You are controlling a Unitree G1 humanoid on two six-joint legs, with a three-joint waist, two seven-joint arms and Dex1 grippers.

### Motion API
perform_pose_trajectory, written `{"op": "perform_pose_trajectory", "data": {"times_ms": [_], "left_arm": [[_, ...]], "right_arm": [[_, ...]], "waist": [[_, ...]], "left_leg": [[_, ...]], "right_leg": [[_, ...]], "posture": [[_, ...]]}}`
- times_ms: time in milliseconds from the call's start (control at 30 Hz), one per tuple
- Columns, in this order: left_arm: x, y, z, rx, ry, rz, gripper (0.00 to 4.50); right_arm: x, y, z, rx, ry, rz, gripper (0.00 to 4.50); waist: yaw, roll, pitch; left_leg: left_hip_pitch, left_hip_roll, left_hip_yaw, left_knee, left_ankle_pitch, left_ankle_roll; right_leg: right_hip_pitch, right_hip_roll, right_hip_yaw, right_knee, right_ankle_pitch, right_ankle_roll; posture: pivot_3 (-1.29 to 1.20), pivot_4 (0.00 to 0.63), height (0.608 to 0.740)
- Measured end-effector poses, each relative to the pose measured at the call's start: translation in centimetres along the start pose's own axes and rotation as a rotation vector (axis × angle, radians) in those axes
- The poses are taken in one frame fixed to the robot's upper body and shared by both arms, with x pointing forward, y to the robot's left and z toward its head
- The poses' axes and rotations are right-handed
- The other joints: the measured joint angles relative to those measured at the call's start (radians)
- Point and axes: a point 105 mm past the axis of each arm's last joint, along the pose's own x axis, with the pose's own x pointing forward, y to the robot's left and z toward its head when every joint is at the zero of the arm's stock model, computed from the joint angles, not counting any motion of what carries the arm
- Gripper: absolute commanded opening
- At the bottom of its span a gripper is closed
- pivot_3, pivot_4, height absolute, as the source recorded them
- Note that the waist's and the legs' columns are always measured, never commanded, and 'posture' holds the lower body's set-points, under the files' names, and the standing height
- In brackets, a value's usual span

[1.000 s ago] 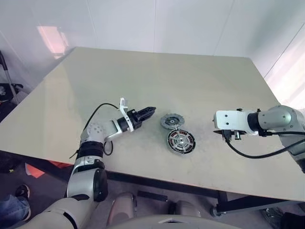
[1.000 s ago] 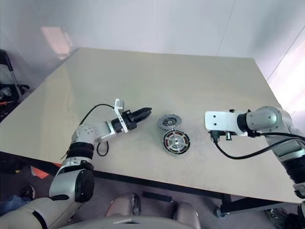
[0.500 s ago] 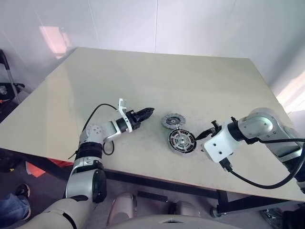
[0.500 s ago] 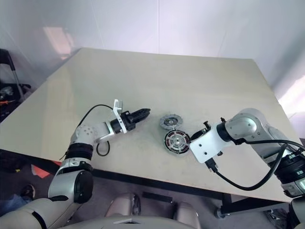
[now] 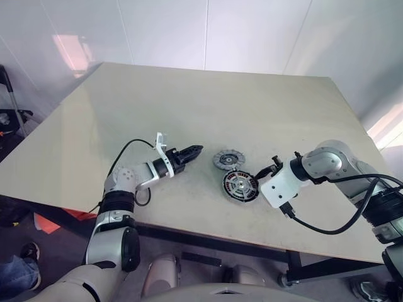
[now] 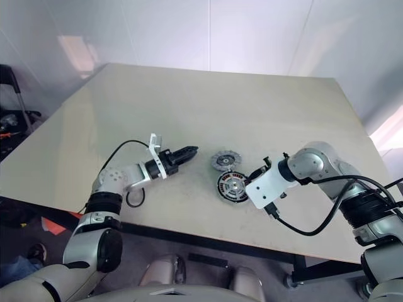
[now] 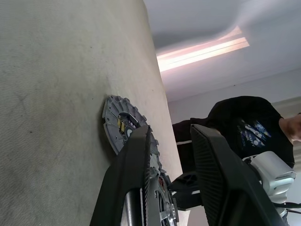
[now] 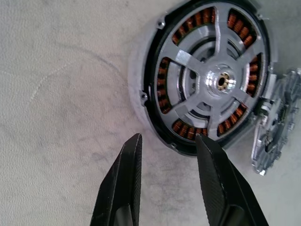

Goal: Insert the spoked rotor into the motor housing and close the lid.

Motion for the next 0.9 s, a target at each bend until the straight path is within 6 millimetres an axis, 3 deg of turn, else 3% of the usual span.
{"op": "perform_pose_trajectory", "data": {"times_ms": [33, 267, 467, 900], "left_arm": [[0.0, 0.0, 0.1, 0.003, -0.005, 0.002, 1.45], [-0.2, 0.1, 0.4, 0.008, -0.02, 0.008, 1.45], [-0.3, 0.3, 0.6, 0.014, -0.028, 0.018, 1.45], [-0.4, 0.5, 0.4, 0.02, -0.024, 0.027, 1.45]], "right_arm": [[0.0, 0.0, 0.1, -0.007, -0.002, 0.003, 1.12], [0.3, 0.0, 1.0, -0.014, -0.03, 0.003, 1.12], [0.9, -0.4, 1.3, 0.004, -0.05, -0.015, 0.0], [2.3, -2.4, 2.3, 0.387, -0.125, -0.067, 0.0]], "waist": [[0.0, 0.0, 0.0], [-0.002, 0.0, 0.0], [-0.022, -0.001, 0.0], [-0.031, -0.001, 0.0]], "left_leg": [[0.0, 0.0, 0.0, 0.0, 0.0, 0.0], [0.001, 0.0, 0.0, 0.0, 0.0, 0.0], [0.003, 0.001, 0.0, 0.0, 0.0, -0.001], [0.004, 0.002, 0.0, 0.0, 0.001, -0.003]], "right_leg": [[0.0, 0.0, 0.0, 0.0, 0.0, 0.0], [0.0, 0.0, 0.0, 0.001, 0.0, 0.0], [0.002, 0.0, 0.0, 0.001, 0.0, 0.0], [0.001, 0.001, 0.001, 0.004, 0.001, -0.001]], "posture": [[0.0, 0.0, 0.74], [0.0, 0.0, 0.74], [0.0, 0.0, 0.74], [0.0, 0.0, 0.74]]}}
